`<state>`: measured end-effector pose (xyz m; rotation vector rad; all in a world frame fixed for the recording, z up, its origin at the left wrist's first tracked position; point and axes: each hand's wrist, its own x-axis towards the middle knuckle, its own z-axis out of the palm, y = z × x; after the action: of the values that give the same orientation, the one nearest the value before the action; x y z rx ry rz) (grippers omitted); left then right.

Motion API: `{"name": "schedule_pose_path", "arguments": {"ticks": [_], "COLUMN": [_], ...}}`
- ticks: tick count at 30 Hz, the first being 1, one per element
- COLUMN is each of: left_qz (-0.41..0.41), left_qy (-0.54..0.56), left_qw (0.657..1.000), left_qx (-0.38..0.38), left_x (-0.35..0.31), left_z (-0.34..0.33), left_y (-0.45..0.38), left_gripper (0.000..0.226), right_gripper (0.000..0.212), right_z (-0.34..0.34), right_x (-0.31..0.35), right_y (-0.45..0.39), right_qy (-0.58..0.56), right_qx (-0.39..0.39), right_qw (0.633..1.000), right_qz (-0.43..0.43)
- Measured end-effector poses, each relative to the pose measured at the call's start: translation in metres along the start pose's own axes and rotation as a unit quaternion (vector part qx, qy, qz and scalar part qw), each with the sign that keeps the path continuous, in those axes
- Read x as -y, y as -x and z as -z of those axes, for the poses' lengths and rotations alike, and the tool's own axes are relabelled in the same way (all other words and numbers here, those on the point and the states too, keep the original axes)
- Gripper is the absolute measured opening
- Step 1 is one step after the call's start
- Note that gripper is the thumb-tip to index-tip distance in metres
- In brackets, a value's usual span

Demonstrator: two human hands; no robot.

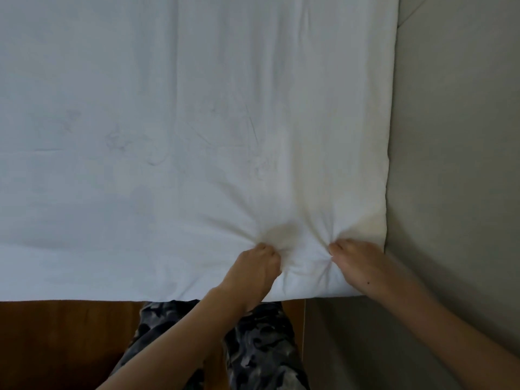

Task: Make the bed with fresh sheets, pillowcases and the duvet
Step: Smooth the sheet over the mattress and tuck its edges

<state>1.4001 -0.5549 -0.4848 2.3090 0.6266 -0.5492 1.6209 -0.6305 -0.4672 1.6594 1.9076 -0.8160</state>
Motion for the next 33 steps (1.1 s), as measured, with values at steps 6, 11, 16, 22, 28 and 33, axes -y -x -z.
{"name": "schedule_pose_path", "arguments": {"ticks": [6, 11, 16, 22, 28, 33], "left_qz": [-0.025, -0.003, -0.033, -0.029, -0.04, -0.191], "left_qy": [0.028, -0.046, -0.069, 0.053, -0.09, -0.163], "left_qw": [0.999, 0.995, 0.99, 0.946, 0.976, 0.964], "left_qx": [-0.003, 0.092, 0.116, -0.32, -0.193, -0.091], "left_x": [-0.005, -0.01, -0.021, -0.012, -0.004, -0.027], "left_z": [0.004, 0.008, 0.019, 0.008, -0.029, -0.04], "left_y": [0.005, -0.013, -0.032, -0.038, -0.062, -0.067], "left_gripper": [0.02, 0.014, 0.007, 0.02, 0.056, 0.059], "right_gripper": [0.022, 0.018, 0.016, 0.034, 0.055, 0.063], "right_z": [0.033, 0.03, 0.059, 0.108, 0.056, 0.006], "right_x": [0.012, 0.025, 0.022, -0.02, -0.038, -0.035], "right_y": [-0.013, -0.018, -0.033, -0.093, -0.136, -0.105], "right_qy": [0.023, -0.028, -0.009, -0.101, -0.075, -0.17], "right_qx": [0.138, 0.154, 0.152, -0.343, -0.319, -0.31], "right_qw": [0.99, 0.979, 0.98, 0.917, 0.927, 0.872], "right_qz": [-0.033, -0.127, -0.129, -0.178, -0.183, -0.338]}}
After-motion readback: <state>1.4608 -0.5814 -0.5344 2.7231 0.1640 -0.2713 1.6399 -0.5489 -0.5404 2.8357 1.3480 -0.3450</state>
